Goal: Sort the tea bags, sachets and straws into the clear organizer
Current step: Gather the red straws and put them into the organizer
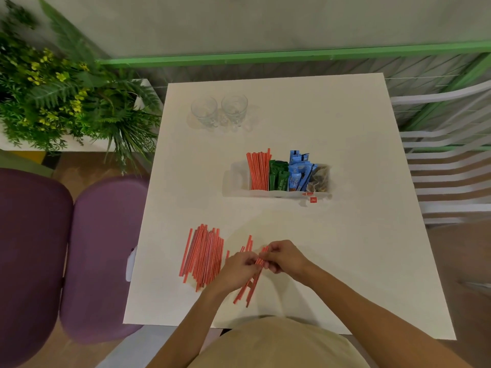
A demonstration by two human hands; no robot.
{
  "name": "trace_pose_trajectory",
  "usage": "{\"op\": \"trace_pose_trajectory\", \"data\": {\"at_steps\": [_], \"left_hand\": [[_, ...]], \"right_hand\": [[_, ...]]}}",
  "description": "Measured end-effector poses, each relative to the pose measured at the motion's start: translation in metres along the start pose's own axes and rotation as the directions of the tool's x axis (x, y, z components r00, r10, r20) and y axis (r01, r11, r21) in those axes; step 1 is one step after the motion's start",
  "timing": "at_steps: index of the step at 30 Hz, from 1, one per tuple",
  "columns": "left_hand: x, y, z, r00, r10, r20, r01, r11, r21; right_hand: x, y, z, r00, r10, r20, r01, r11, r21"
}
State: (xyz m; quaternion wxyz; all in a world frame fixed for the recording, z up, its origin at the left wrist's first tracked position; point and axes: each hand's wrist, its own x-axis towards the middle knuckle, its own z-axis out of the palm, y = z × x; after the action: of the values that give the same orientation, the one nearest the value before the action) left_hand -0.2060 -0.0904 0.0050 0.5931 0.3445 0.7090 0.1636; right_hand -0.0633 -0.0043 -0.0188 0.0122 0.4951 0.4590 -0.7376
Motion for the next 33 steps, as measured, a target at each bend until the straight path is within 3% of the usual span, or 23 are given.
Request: {"op": "trace_pose_trajectory", "data": {"at_steps": [4, 10, 18, 21, 33], "left_hand": [[-0.002, 0.009, 0.004, 0.999, -0.051, 0.006, 0.051, 0.989, -0.136], [-0.006, 0.012, 0.002, 0.99, 0.052, -0.128, -0.067, 0.99, -0.121], [-0.01, 0.01, 0.001, 0.992, 0.094, -0.086, -0.096, 0.995, -0.025], [-0.011, 0.009, 0.001, 0.985, 0.099, -0.144, -0.105, 0.994, -0.034], [-0.013, -0.002, -0.019, 0.964, 0.026, -0.266, -0.133, 0.909, -0.395]], "right_hand": [[0.001, -0.008, -0.004, 0.999, -0.029, -0.022, 0.032, 0.994, 0.1], [-0.002, -0.018, -0.02, 0.997, -0.045, -0.058, 0.055, 0.982, 0.18], [-0.011, -0.018, -0.019, 0.988, 0.002, 0.153, 0.007, 0.998, -0.06], [-0.011, -0.015, -0.016, 0.988, -0.015, 0.152, 0.019, 1.0, -0.024], [-0.009, -0.017, -0.016, 0.996, -0.087, 0.017, 0.084, 0.988, 0.132]]}}
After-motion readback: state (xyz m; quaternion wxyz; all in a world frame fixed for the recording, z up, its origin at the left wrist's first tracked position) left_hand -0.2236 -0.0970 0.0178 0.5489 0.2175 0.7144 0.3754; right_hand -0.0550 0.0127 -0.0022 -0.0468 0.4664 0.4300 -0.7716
